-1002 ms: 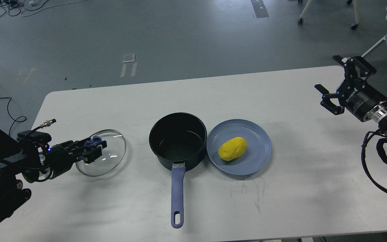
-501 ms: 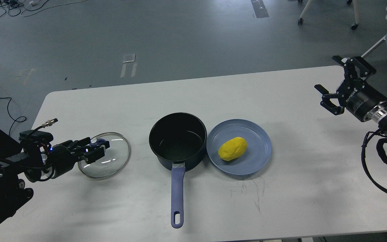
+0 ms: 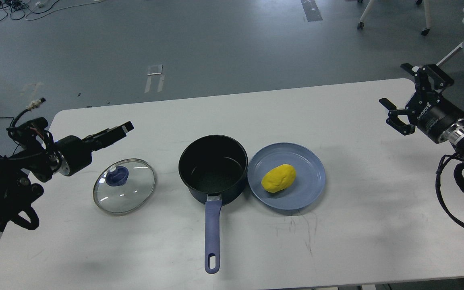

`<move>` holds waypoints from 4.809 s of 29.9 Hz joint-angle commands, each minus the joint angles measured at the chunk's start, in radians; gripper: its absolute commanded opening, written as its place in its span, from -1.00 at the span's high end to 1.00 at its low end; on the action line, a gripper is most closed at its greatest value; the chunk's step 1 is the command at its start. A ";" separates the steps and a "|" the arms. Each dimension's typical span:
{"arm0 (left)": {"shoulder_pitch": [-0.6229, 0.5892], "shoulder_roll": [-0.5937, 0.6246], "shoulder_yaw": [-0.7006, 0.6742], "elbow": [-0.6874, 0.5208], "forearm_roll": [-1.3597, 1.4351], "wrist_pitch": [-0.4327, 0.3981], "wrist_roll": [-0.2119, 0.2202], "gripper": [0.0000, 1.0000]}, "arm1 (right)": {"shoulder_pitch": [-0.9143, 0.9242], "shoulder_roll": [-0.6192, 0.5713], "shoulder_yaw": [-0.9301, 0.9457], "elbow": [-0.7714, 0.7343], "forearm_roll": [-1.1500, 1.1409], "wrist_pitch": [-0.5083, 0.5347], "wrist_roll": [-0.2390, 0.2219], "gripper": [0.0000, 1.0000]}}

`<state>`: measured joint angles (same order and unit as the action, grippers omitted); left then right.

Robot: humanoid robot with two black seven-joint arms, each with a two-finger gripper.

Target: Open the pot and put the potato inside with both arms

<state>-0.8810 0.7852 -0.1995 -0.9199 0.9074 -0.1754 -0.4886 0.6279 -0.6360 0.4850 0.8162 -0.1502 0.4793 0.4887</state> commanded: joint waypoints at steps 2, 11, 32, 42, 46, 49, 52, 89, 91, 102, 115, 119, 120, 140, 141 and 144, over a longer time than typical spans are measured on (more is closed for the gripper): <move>-0.064 0.006 -0.004 0.001 -0.379 -0.143 0.000 -0.95 | 0.090 -0.068 -0.023 0.099 -0.230 0.009 0.000 -1.00; -0.062 -0.001 -0.063 0.004 -0.573 -0.226 0.000 -0.96 | 0.456 -0.134 -0.397 0.314 -0.727 0.009 0.000 -1.00; -0.059 -0.011 -0.098 -0.001 -0.601 -0.269 0.001 -0.96 | 0.955 0.304 -0.980 0.298 -1.411 -0.002 0.000 -1.00; -0.061 -0.014 -0.098 -0.001 -0.601 -0.269 0.002 -0.96 | 0.932 0.470 -1.076 0.193 -1.424 -0.093 0.000 -1.00; -0.061 -0.014 -0.097 -0.001 -0.601 -0.269 0.007 -0.95 | 0.926 0.481 -1.082 0.195 -1.422 -0.093 0.000 -1.00; -0.059 -0.014 -0.097 -0.001 -0.601 -0.269 0.007 -0.95 | 0.917 0.507 -1.099 0.189 -1.424 -0.093 0.000 -1.00; -0.059 -0.014 -0.097 -0.001 -0.601 -0.269 0.007 -0.95 | 0.889 0.529 -1.111 0.164 -1.424 -0.096 0.000 -1.00; -0.059 -0.012 -0.095 -0.001 -0.599 -0.271 0.008 -0.95 | 0.931 0.403 -1.142 0.192 -1.413 -0.180 0.000 1.00; -0.059 -0.012 -0.095 -0.001 -0.599 -0.271 0.008 -0.95 | 0.975 0.333 -1.099 0.237 -1.410 -0.180 0.000 1.00; -0.058 -0.012 -0.095 0.001 -0.599 -0.288 0.008 -0.95 | 1.037 0.317 -0.991 0.275 -1.217 -0.177 0.000 1.00; -0.059 -0.015 -0.095 0.001 -0.599 -0.292 0.008 -0.95 | 0.952 0.529 -0.993 0.124 -1.125 -0.179 0.000 1.00; -0.058 -0.015 -0.095 0.001 -0.599 -0.292 0.008 -0.95 | 0.922 0.602 -0.993 0.045 -1.125 -0.182 0.000 1.00; -0.058 -0.015 -0.095 0.001 -0.599 -0.292 0.008 -0.95 | 0.918 0.610 -0.993 0.037 -1.125 -0.182 0.000 1.00; -0.056 -0.015 -0.095 -0.001 -0.599 -0.292 0.008 -0.95 | 0.865 0.636 -0.991 -0.009 -1.051 -0.208 0.000 -0.43; -0.056 -0.015 -0.095 -0.001 -0.599 -0.292 0.008 -0.95 | 0.865 0.636 -0.991 -0.009 -1.048 -0.209 0.000 -0.50; -0.056 -0.014 -0.095 -0.001 -0.599 -0.292 0.008 -0.95 | 0.865 0.636 -0.991 -0.009 -1.045 -0.209 0.000 -0.61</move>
<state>-0.9373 0.7700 -0.2945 -0.9204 0.3083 -0.4677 -0.4801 1.4925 0.0000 -0.5058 0.8068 -1.1979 0.2706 0.4887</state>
